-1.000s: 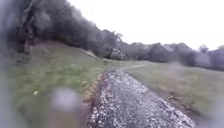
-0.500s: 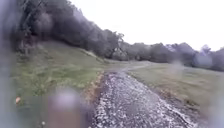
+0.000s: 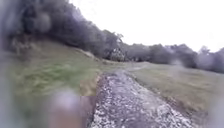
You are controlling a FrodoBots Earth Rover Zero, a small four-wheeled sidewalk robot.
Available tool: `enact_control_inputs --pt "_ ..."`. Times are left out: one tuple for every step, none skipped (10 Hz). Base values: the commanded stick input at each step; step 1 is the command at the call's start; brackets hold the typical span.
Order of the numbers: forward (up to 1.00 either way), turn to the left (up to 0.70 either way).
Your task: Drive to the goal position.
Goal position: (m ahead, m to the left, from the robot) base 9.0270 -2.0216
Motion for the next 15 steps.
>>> enact_control_inputs --pt "0.85 0.0" --pt "0.85 0.0" --pt "0.85 0.0" --pt "0.85 -0.14" --pt "0.85 -0.04" --pt "0.85 -0.01" --pt "0.85 0.0" --pt "0.85 0.0" --pt "0.85 0.0" --pt "0.85 0.0" --pt "0.85 0.0" --pt "0.85 0.0" --pt "0.85 0.0" --pt "0.85 0.0" --pt "0.85 0.0"
